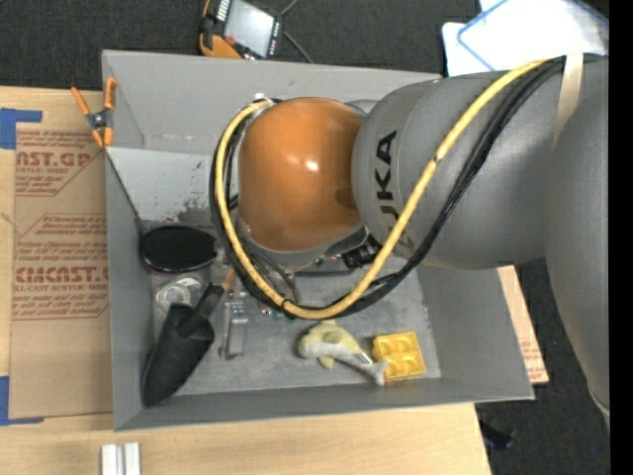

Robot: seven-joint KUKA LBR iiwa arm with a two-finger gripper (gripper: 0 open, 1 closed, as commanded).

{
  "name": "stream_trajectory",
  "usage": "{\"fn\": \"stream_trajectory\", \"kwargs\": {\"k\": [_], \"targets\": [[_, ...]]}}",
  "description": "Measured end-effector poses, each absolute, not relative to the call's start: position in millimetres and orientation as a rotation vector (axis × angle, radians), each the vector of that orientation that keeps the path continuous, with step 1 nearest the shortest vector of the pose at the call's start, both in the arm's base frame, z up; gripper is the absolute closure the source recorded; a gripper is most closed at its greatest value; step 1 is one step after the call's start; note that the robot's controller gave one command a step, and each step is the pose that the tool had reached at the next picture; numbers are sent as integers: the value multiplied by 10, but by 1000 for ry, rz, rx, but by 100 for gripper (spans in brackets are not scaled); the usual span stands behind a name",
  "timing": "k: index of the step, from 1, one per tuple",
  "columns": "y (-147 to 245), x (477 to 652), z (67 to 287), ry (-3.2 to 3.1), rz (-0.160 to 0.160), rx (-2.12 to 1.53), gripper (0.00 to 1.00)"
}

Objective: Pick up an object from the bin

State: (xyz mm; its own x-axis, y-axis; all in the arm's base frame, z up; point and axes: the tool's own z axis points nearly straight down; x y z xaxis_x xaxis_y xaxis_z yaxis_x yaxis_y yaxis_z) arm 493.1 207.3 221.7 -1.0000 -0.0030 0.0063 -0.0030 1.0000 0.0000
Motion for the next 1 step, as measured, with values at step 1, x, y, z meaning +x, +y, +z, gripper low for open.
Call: {"fn": "stream_trajectory", "kwargs": {"k": [1], "targets": [[2064,4951,2251,-3142,-3,1,0]]}}
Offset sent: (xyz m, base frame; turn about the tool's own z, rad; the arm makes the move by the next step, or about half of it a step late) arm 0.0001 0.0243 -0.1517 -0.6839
